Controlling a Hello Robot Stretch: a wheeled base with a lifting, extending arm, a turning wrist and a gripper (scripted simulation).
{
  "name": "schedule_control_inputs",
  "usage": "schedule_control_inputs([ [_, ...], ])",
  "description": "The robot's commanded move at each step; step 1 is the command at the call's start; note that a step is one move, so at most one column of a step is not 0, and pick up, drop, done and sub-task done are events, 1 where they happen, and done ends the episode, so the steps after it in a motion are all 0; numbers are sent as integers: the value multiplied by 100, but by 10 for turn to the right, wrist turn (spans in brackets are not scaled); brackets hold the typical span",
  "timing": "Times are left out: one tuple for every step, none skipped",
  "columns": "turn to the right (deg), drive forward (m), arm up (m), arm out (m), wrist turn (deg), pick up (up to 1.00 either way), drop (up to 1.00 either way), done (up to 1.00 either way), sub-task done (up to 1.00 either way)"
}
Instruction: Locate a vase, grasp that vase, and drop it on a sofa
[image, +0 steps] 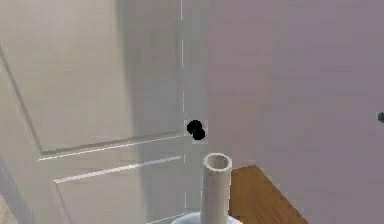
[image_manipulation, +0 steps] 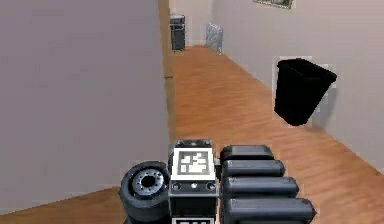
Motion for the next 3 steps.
schedule_control_inputs([
  [0, 45, 0, 0, 0, 0, 0, 0, 0],
  [-450, 0, 0, 0, 0, 0, 0, 0, 0],
  [-450, 0, 0, 0, 0, 0, 0, 0, 0],
])
